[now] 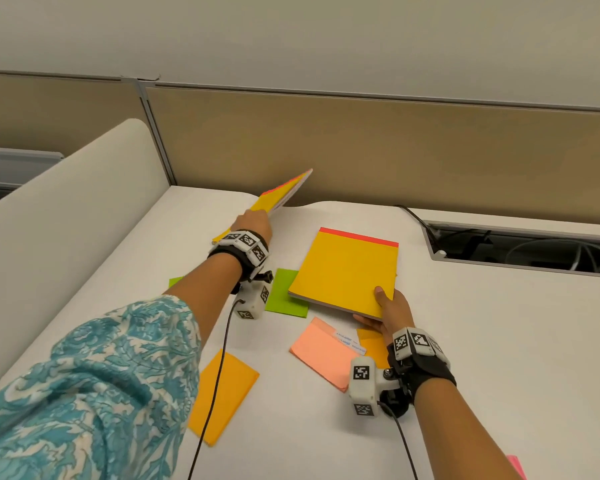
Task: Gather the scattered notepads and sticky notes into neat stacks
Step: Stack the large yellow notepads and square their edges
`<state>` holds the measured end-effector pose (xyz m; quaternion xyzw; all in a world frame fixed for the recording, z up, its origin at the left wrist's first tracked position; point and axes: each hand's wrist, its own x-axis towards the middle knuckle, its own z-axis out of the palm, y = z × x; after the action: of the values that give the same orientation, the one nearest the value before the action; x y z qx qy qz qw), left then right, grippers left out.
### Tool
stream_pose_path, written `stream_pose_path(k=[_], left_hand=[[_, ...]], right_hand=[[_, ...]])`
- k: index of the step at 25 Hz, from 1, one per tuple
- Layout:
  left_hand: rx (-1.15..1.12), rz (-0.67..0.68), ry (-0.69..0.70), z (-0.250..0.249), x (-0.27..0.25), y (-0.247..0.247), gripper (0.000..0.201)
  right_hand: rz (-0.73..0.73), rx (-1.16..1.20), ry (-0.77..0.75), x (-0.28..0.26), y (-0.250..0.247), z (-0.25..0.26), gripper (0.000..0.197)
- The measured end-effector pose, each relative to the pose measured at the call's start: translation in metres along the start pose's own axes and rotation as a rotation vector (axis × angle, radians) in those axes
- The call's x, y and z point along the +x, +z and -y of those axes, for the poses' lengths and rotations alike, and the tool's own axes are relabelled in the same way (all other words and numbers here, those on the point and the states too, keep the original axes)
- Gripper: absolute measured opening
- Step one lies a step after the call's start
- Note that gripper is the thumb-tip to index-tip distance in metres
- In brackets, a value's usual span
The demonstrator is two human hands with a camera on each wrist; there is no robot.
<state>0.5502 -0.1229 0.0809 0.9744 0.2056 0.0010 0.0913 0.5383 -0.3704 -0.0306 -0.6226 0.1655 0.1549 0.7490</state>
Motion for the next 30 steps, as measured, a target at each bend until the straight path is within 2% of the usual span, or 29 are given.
stream_pose_path(k=[3,6,10,12,14,17,20,23,26,28,30], left_hand=[[-0.147,-0.144,0.008,-0.013,-0.027,-0.037,0.032],[-0.142,-0.182,0.127,-0.041,-0.078,-0.054,0.032],[-0.02,-0.071,0.323,-0.079,-0.139,-0.038,0.033],[-0.06,0.022,0.354,-0.085,-0.154,-0.03,0.042],[-0.213,0.079,0.327,-0.08,-0.157,-0.033,0.051],[-0.394,0.093,0.265,-0.055,-0.145,-0.045,0.048],[-0.491,0.066,0.094,-0.022,-0.131,-0.05,0.053],[-0.545,0.205,-0.091,0.002,-0.13,-0.04,0.067],[-0.773,0.327,-0.127,0.014,-0.139,-0.029,0.068],[-1.007,0.284,-0.127,0.019,-0.146,-0.02,0.058],[-1.124,0.204,-0.144,0.021,-0.154,-0.01,0.059]], right_hand=[[0.073,0.1,-0.053,-0.018,0.011,0.01,0.041],[0.149,0.074,-0.121,-0.038,0.027,0.025,0.041],[0.228,0.056,-0.179,-0.069,0.043,0.044,0.041],[0.247,0.049,-0.197,-0.083,0.041,0.05,0.04],[0.272,0.034,-0.215,-0.095,0.033,0.052,0.04],[0.292,0.015,-0.214,-0.113,0.02,0.049,0.04],[0.338,-0.008,-0.216,-0.13,0.009,0.049,0.038],[0.394,-0.057,-0.224,-0.145,0.001,0.048,0.038],[0.426,-0.116,-0.236,-0.155,-0.005,0.047,0.038],[0.423,-0.156,-0.246,-0.161,-0.007,0.045,0.034],[0.387,-0.161,-0.236,-0.165,-0.007,0.044,0.033]])
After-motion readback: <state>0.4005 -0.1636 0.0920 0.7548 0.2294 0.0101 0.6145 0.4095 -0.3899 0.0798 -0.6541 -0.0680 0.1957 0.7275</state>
